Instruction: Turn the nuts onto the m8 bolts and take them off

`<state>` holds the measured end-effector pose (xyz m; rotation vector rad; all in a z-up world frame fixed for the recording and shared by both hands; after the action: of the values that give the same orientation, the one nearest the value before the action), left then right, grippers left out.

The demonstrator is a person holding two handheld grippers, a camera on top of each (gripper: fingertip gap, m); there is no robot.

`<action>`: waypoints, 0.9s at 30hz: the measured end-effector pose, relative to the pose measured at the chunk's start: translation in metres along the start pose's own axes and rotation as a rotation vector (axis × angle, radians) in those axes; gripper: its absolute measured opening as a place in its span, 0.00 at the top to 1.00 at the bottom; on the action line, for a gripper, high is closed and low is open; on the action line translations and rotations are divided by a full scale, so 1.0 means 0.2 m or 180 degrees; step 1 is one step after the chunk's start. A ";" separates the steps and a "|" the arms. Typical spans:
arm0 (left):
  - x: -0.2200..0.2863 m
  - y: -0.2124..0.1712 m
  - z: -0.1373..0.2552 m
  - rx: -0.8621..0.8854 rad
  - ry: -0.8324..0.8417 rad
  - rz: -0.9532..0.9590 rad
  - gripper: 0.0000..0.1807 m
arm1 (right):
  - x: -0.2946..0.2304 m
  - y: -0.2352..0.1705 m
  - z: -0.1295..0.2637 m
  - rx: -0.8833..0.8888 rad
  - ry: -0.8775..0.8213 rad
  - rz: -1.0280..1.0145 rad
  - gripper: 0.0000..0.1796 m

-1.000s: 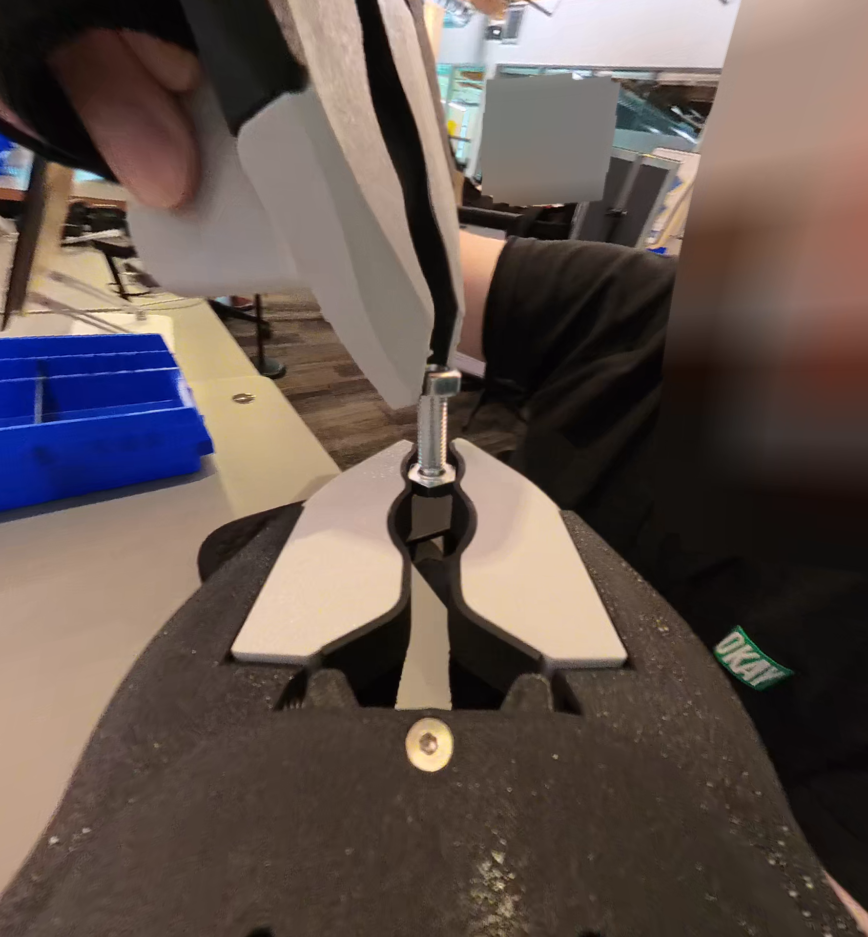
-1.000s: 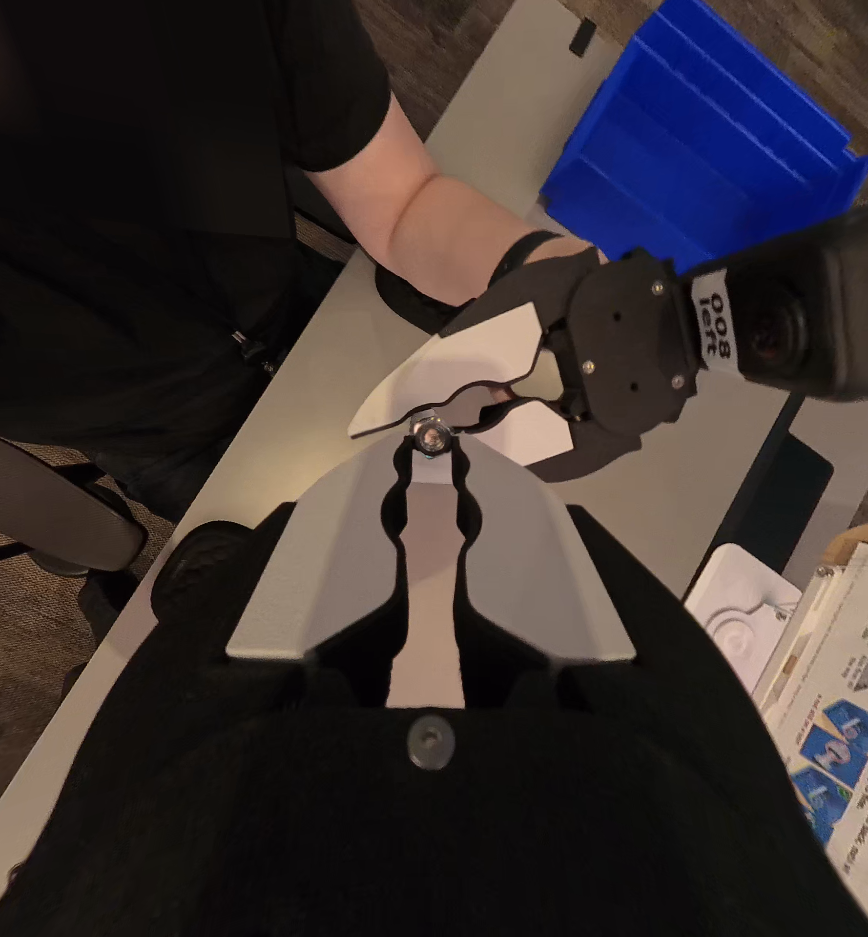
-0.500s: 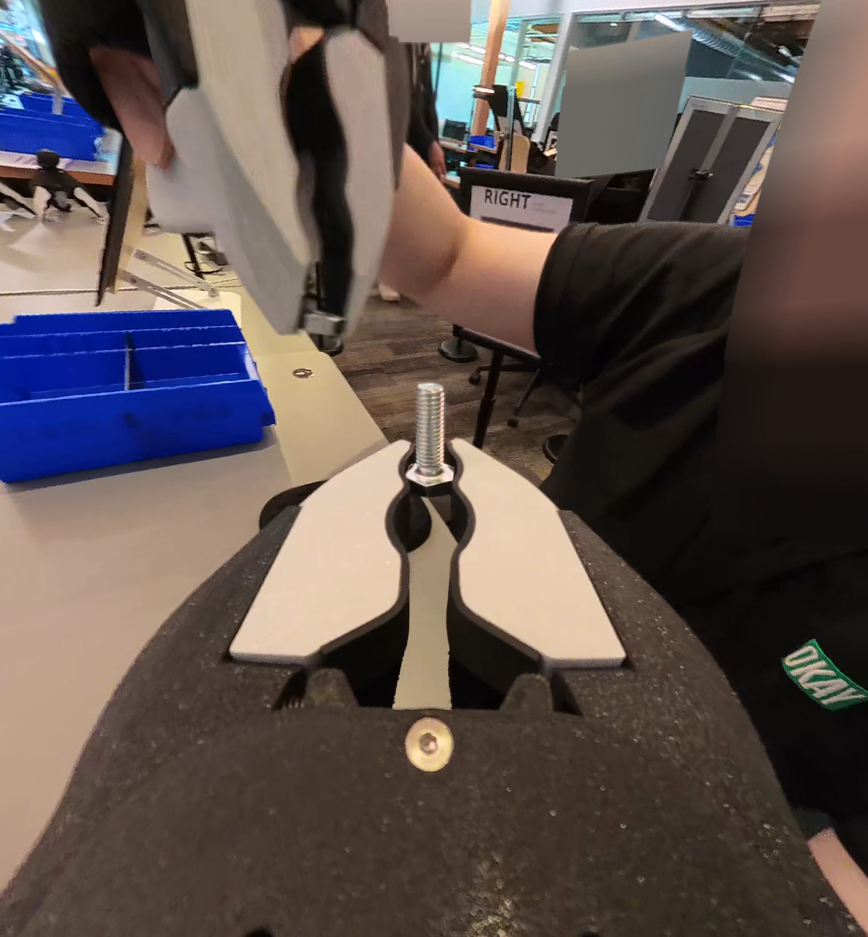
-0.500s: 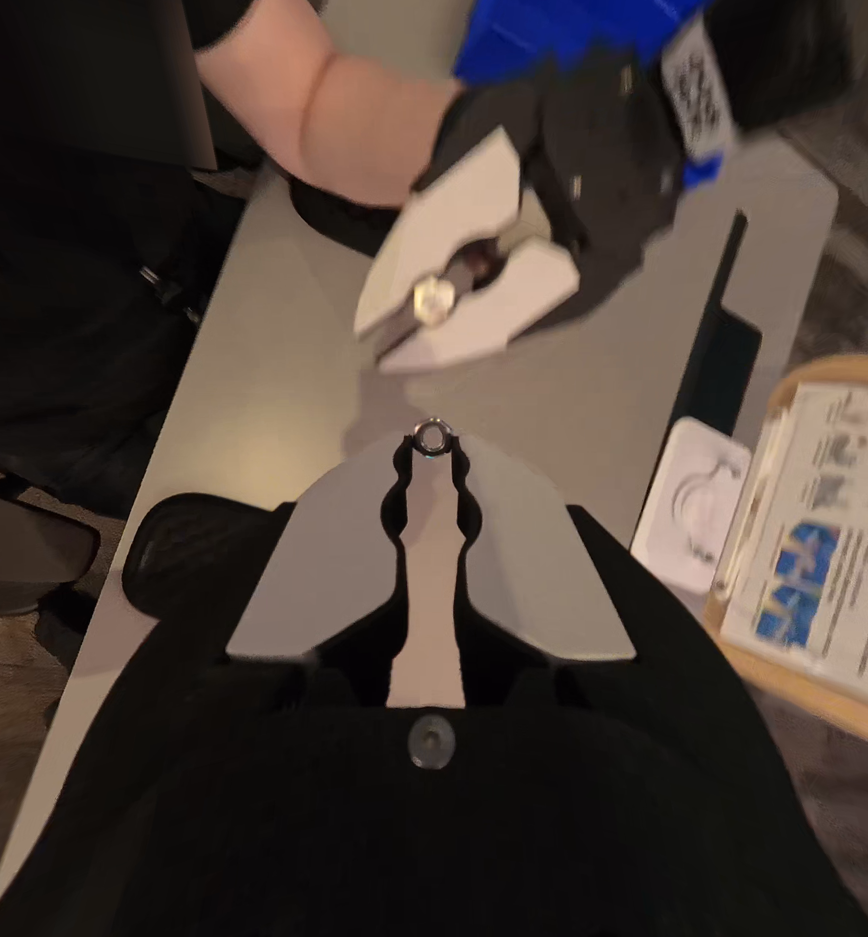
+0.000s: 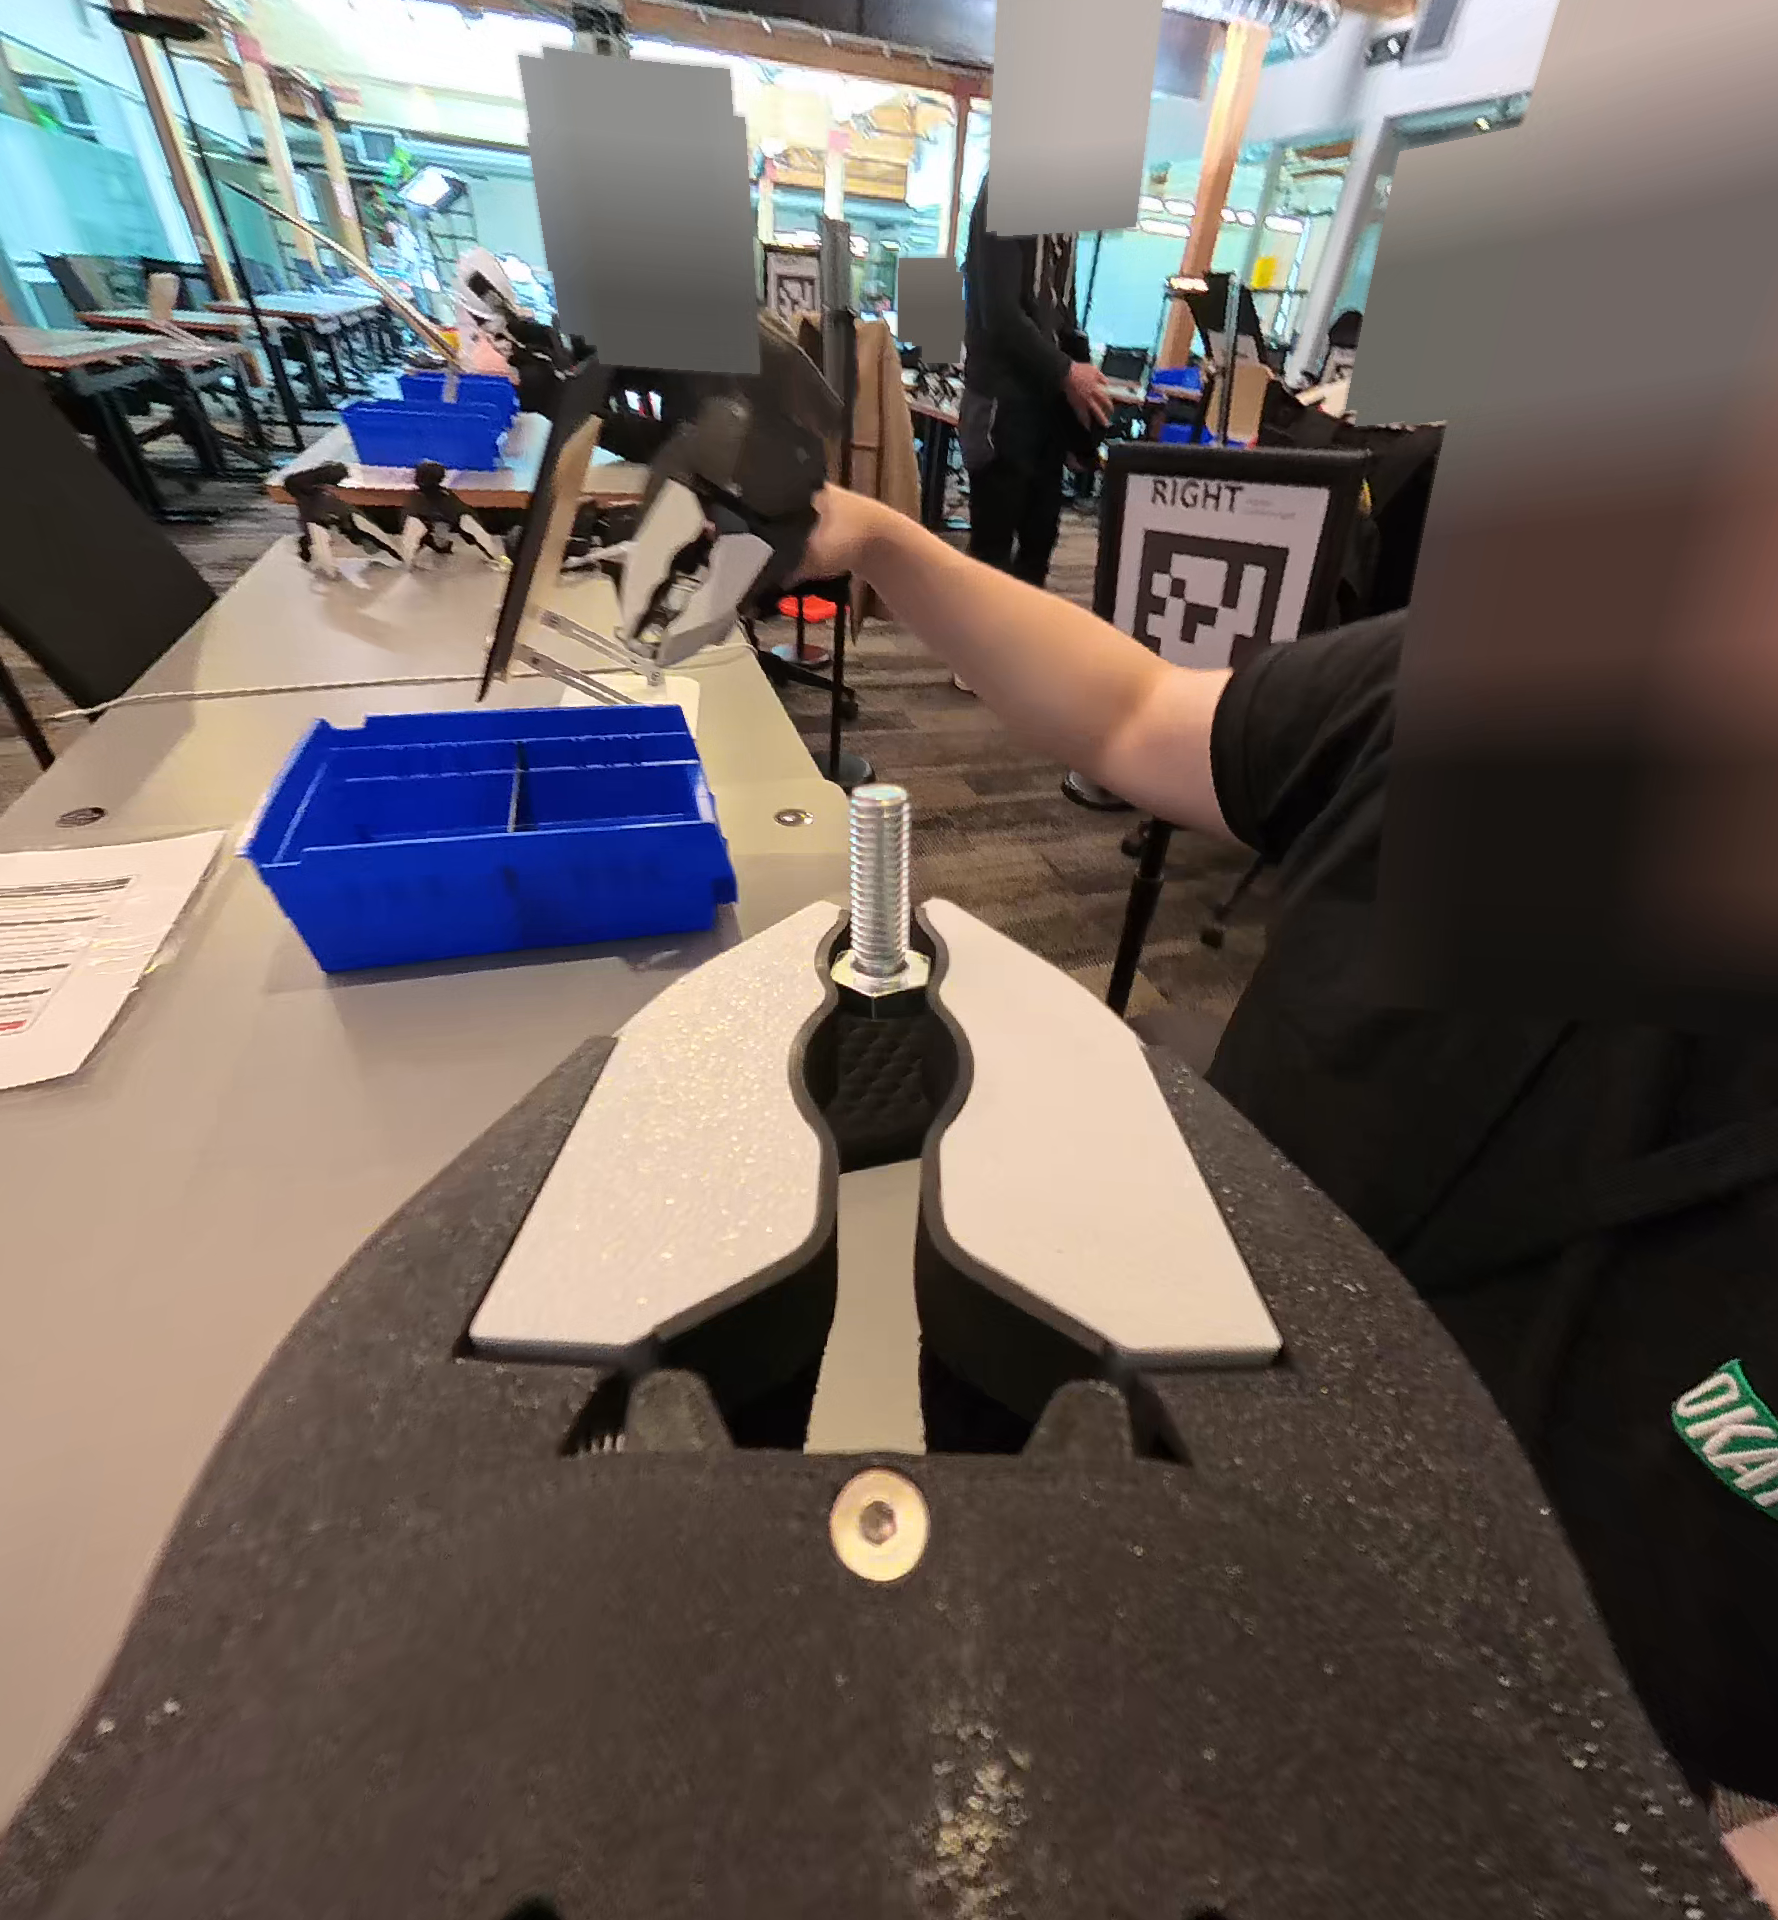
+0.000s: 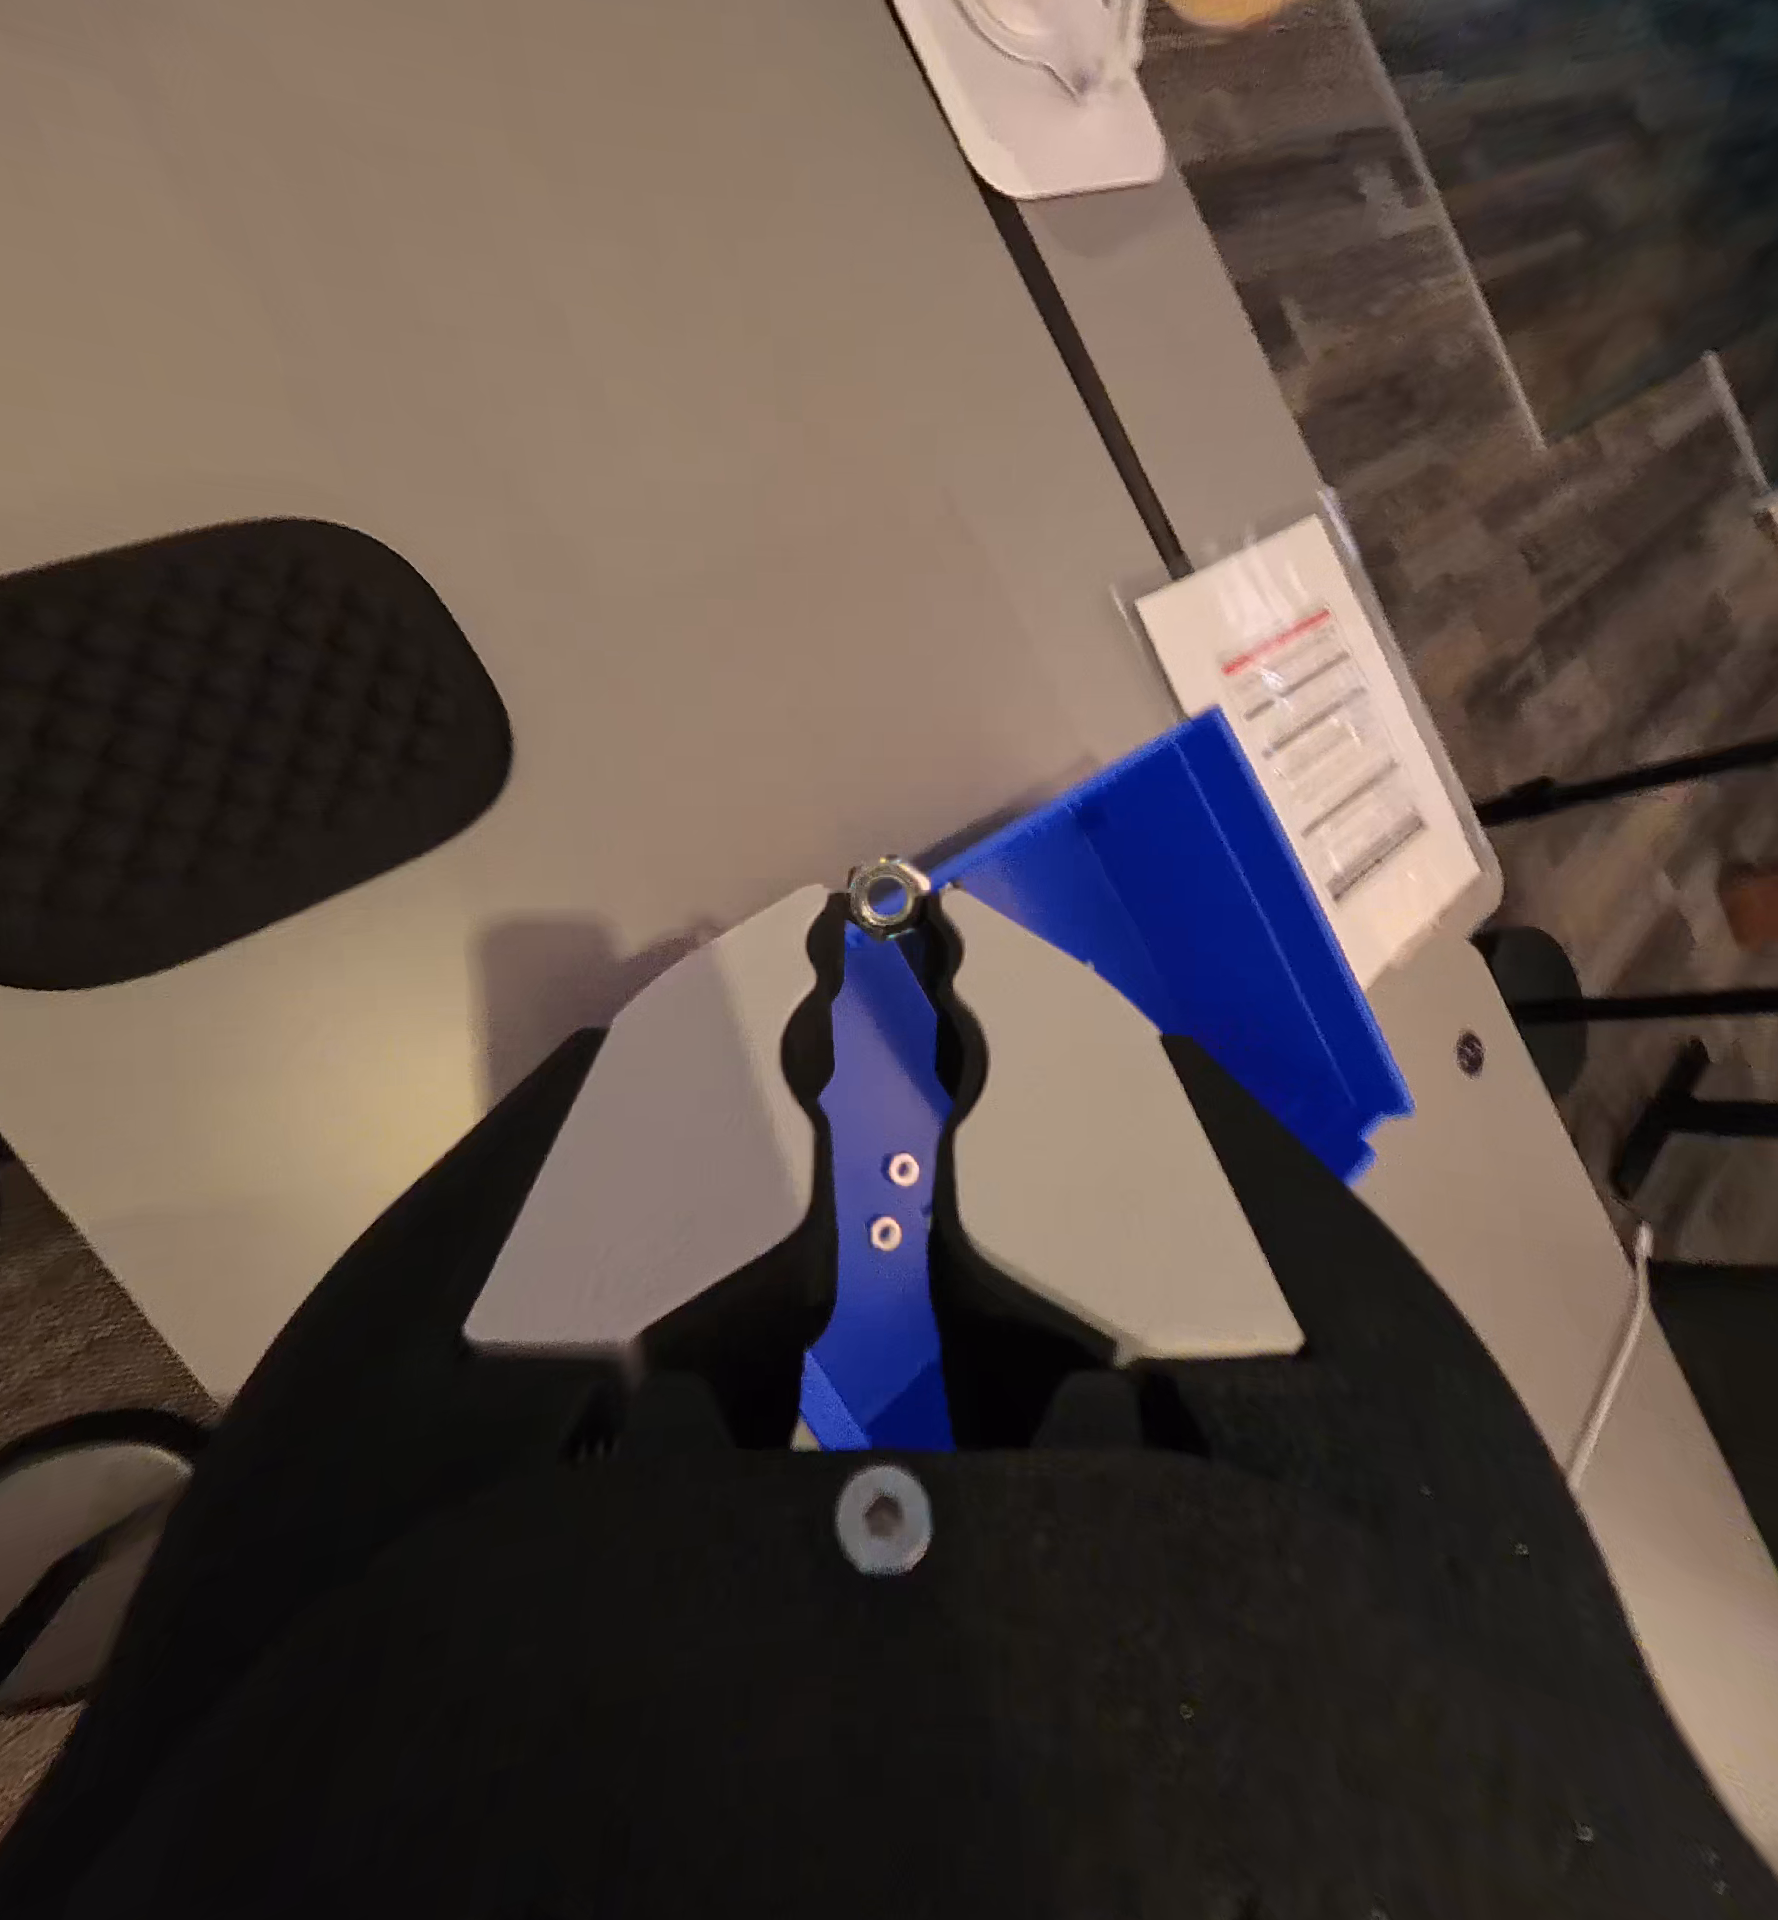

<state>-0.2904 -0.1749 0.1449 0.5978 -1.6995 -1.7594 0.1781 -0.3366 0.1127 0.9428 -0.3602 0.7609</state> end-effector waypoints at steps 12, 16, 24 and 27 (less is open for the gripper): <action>-0.06 -0.03 0.03 0.0021 0.0216 0.0154 0.94 | -0.02 -0.35 -0.09 -0.0682 -0.0355 0.0274 0.92; -0.08 -0.04 0.02 -0.0032 0.0250 0.0191 0.94 | -0.03 -0.45 -0.20 -0.0863 -0.0116 0.0181 0.92; -0.11 -0.07 -0.02 -0.0120 0.0273 0.0276 0.94 | -0.06 -0.63 -0.43 -0.1112 0.0361 0.0007 0.92; -0.12 -0.08 -0.03 -0.0143 0.0268 0.0304 0.94 | -0.06 -0.68 -0.49 -0.1164 0.0478 -0.0062 0.92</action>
<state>-0.2705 -0.1622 0.1265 0.5539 -1.6009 -1.6773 0.2637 -0.3084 -0.0286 0.5416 -0.3436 0.7134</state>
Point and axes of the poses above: each gripper's, where its closed fingertips meet, z back along the fingers, y out of its top, x = y × z across the jaws, the point moved 9 cm from there along z, back along the fingers, and after that the axes turned 15 degrees about -y, right-handed, at the moved point
